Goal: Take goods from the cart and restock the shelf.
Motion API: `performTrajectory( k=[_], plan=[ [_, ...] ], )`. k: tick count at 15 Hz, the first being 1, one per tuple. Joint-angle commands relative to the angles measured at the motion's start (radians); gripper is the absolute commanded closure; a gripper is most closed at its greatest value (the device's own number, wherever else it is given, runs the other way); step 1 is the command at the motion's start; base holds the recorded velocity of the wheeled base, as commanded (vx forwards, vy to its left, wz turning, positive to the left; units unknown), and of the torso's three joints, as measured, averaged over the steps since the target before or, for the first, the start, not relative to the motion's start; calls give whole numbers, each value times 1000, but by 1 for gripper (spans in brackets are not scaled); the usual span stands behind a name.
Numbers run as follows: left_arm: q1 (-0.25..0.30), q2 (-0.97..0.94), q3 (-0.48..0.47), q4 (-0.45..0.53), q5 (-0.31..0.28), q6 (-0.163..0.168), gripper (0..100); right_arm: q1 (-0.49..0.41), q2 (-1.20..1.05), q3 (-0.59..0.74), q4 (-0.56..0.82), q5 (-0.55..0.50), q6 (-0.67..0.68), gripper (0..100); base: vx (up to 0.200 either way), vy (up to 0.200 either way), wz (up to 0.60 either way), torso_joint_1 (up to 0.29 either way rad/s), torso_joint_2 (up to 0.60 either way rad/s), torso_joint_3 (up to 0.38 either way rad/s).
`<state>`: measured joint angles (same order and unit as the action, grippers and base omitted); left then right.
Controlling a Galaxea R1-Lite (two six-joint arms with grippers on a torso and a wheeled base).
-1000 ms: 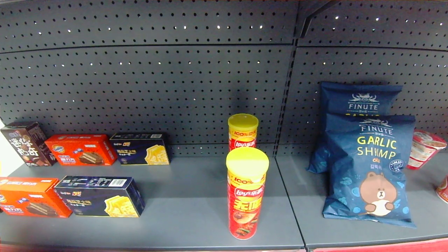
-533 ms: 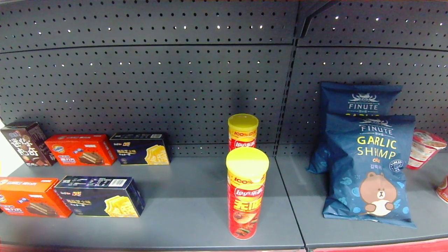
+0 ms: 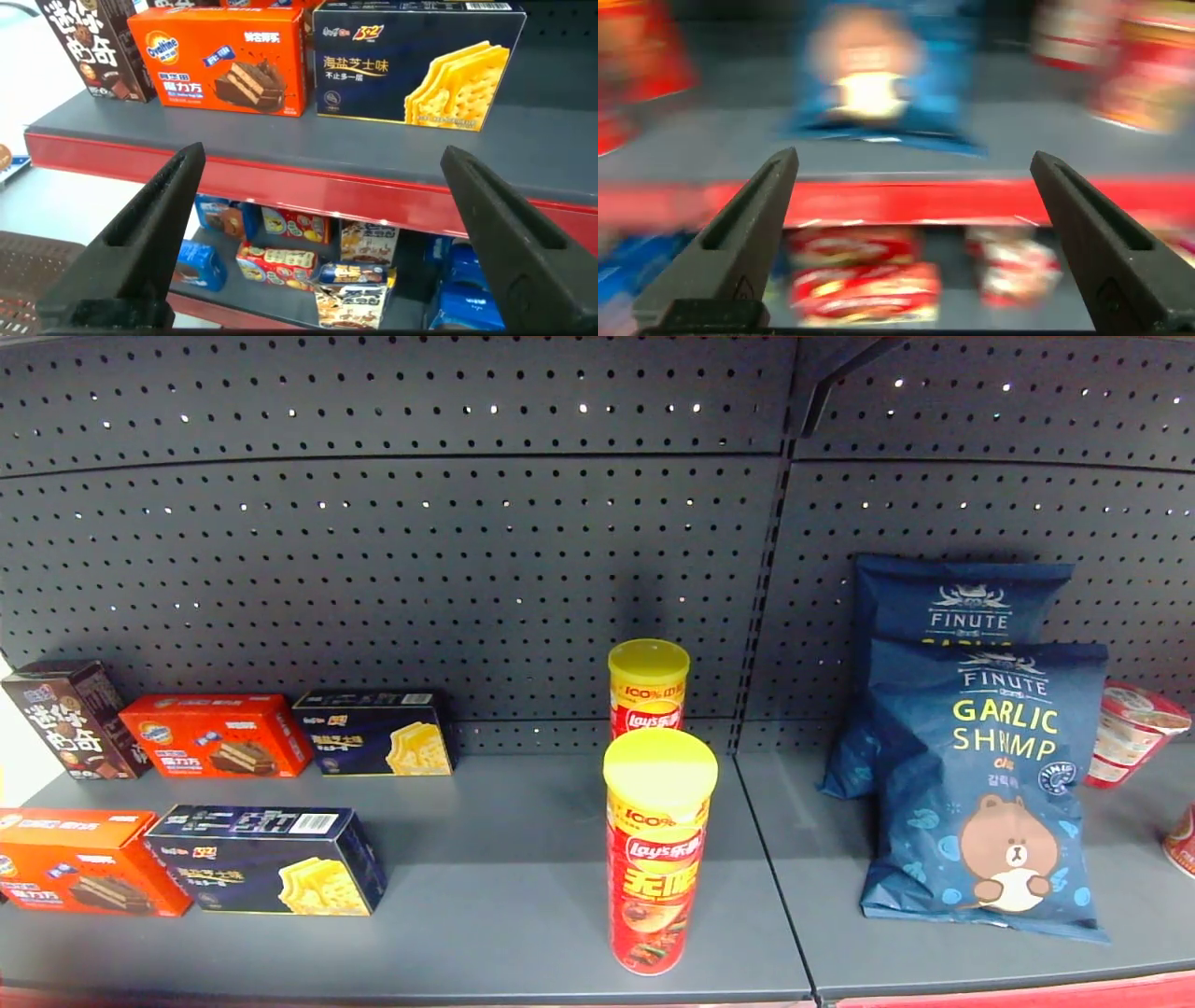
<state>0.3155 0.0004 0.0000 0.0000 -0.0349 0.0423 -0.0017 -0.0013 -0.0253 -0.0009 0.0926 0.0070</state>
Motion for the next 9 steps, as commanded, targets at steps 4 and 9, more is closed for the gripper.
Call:
performTrajectory(
  k=[4,9],
  plan=[
    [0,0,0,0,0,-1,0,0,1,1,1,-247,-1,0,0,0,0,0,0,0],
    [0,0,0,0,0,-4,0,0,1,2,-5,-60,-32,0,0,0,0,0,0,0]
  ],
)
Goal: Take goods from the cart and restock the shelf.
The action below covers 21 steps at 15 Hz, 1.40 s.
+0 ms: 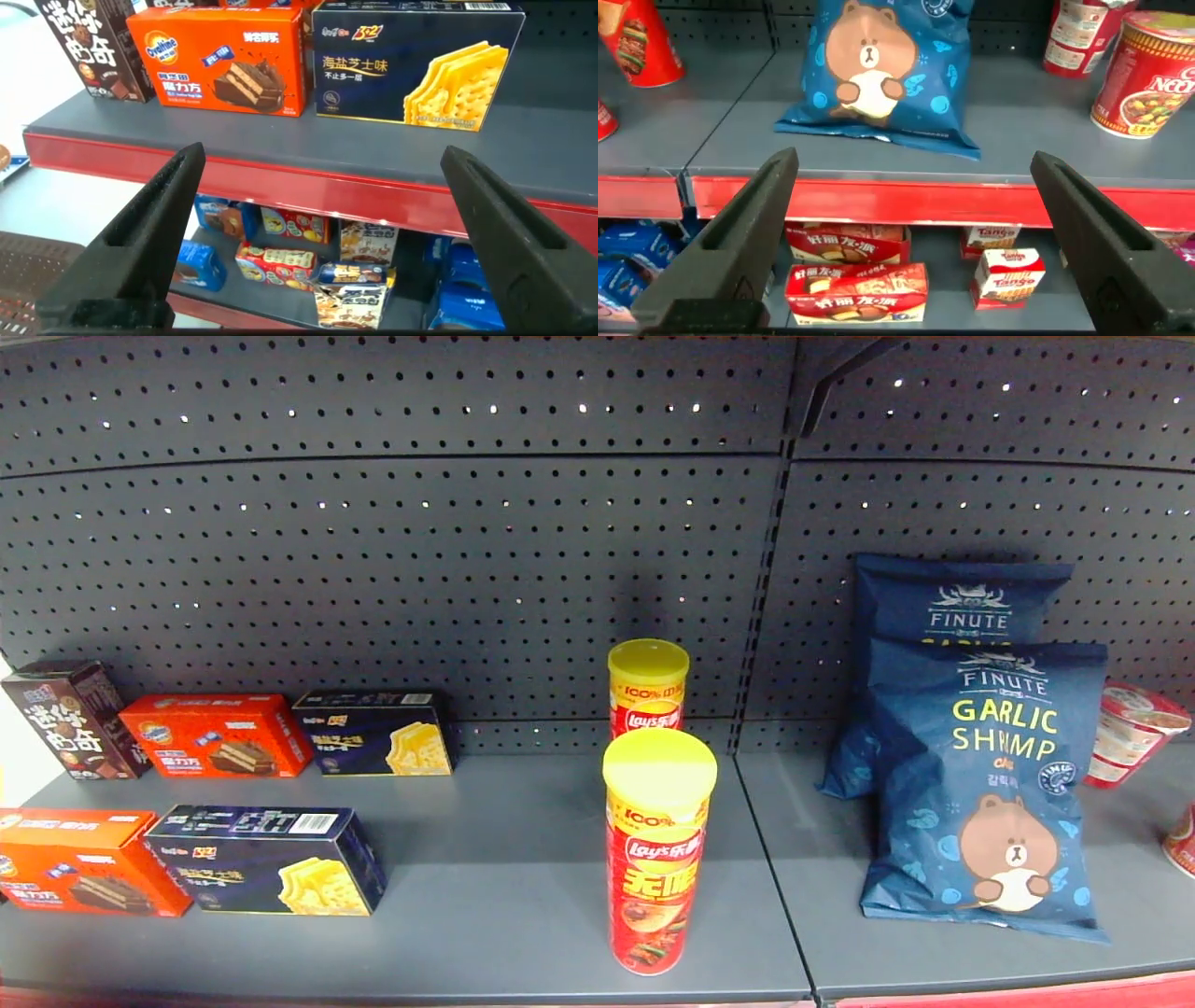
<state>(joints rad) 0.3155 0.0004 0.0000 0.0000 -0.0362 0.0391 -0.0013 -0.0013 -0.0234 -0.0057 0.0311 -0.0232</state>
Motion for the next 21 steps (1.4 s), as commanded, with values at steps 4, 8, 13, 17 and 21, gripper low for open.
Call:
performTrajectory(
  k=[4,8,13,17,21],
  plan=[
    [-1,0,0,0,-5,11,0,0,1,0,0,16,5,0,0,0,0,0,0,0],
    [0,0,0,0,1,-1,0,0,1,0,0,18,17,0,-50,0,0,1,1,-1],
    [0,0,0,0,1,-1,0,0,1,0,-2,16,19,0,0,0,0,0,0,0],
    [0,0,0,0,1,-2,0,0,1,0,-2,7,20,0,0,0,0,0,0,0],
    [0,0,0,0,2,-5,0,0,1,2,-3,6,22,0,0,0,0,0,0,0]
  ],
)
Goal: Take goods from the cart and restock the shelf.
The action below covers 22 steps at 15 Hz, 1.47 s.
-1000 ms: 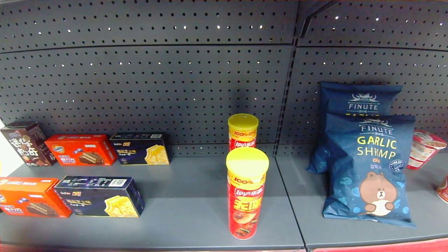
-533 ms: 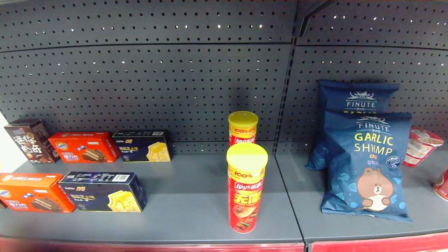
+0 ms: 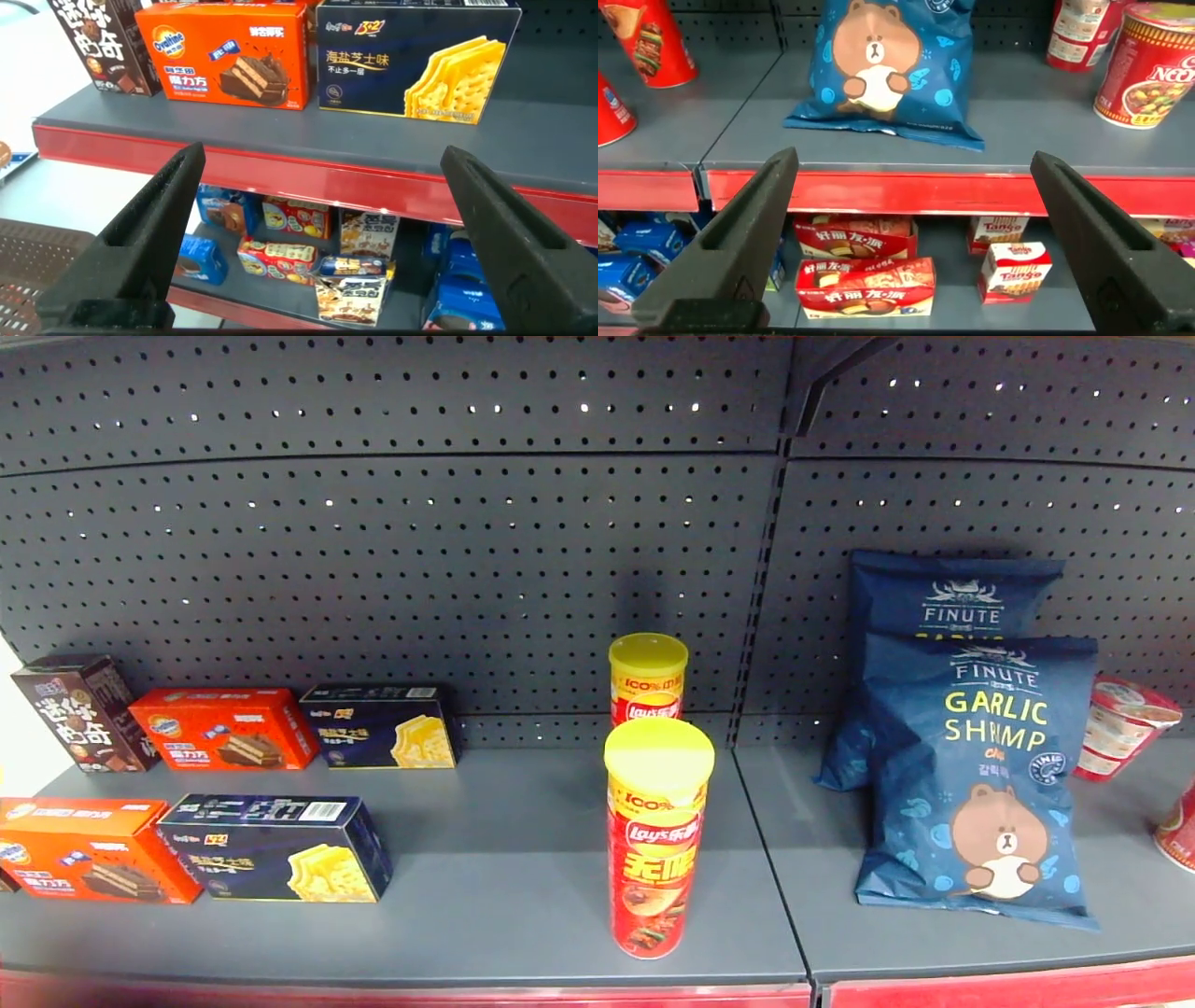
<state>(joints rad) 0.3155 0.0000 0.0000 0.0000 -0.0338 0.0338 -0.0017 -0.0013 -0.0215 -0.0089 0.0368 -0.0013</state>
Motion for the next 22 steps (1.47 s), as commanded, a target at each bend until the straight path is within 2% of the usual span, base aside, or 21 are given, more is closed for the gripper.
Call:
performTrajectory(
  k=[1,3,22],
  plan=[
    [0,0,0,0,0,0,0,0,1,0,0,0,0,0,0,0,0,0,0,0],
    [0,0,0,0,0,0,0,0,1,0,0,2,-5,0,0,0,300,1,1,1],
    [0,0,0,0,0,1,0,0,1,-2,3,2,-6,0,0,-11,0,0,0,0]
  ],
)
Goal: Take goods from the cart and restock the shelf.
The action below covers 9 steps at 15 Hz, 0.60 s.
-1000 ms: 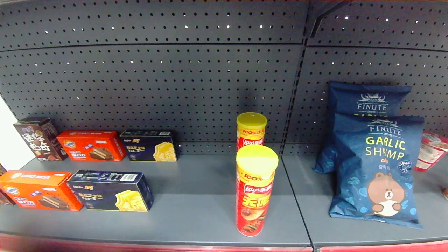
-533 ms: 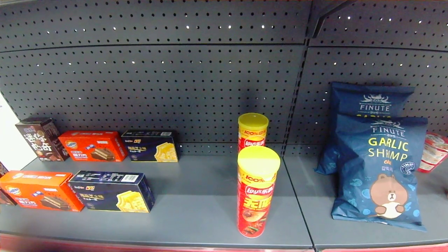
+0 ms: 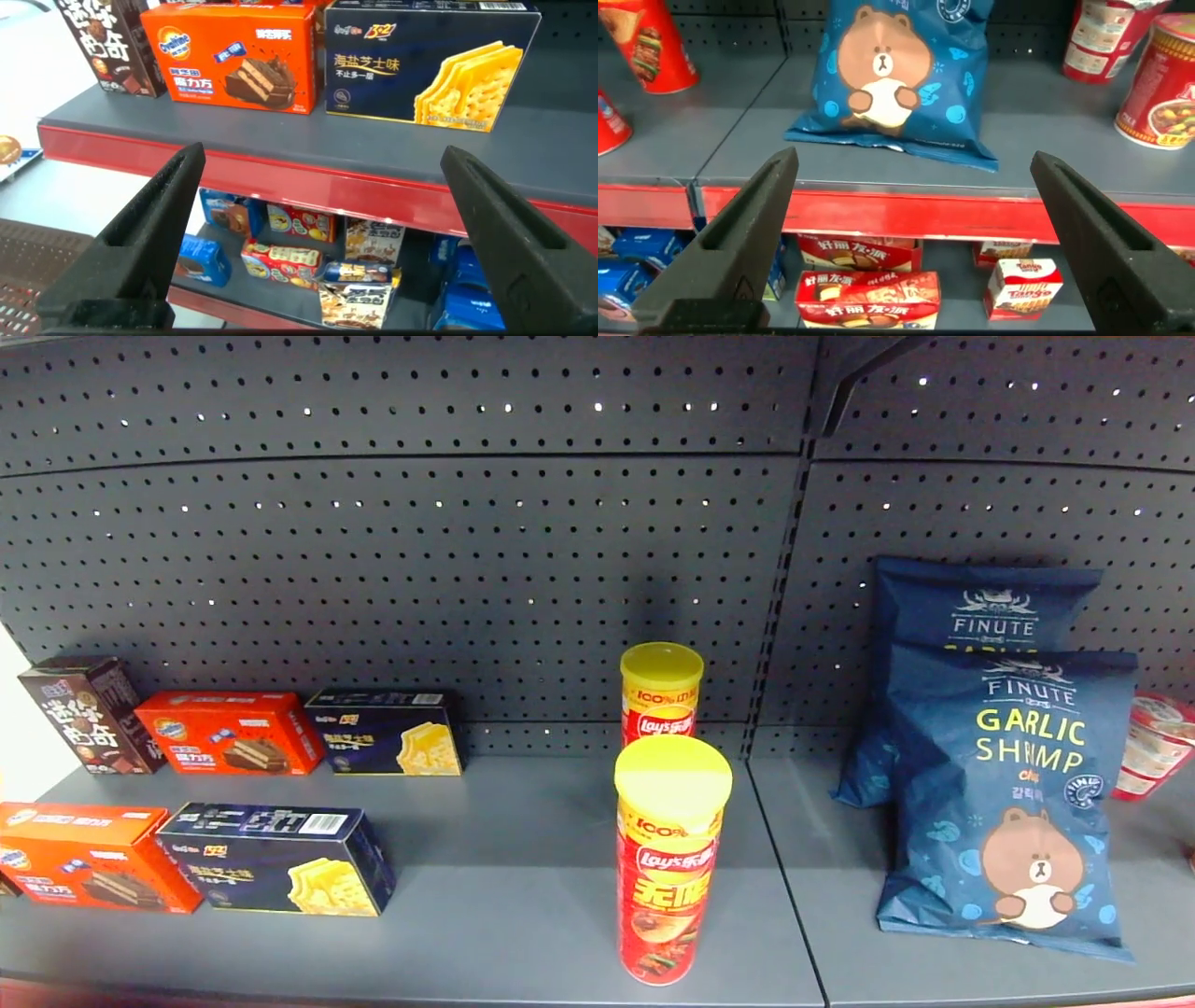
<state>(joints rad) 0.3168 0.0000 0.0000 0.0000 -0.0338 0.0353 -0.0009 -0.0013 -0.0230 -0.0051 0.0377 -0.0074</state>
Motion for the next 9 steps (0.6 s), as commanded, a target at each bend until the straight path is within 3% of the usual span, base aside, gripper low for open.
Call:
performTrajectory(
  k=[1,9],
  plan=[
    [-1,0,0,0,0,0,0,-1,1,0,-1,1,-2,0,0,0,0,0,0,0],
    [-1,0,0,0,0,0,0,-1,1,0,1,4,3,0,0,0,0,0,0,0]
  ],
)
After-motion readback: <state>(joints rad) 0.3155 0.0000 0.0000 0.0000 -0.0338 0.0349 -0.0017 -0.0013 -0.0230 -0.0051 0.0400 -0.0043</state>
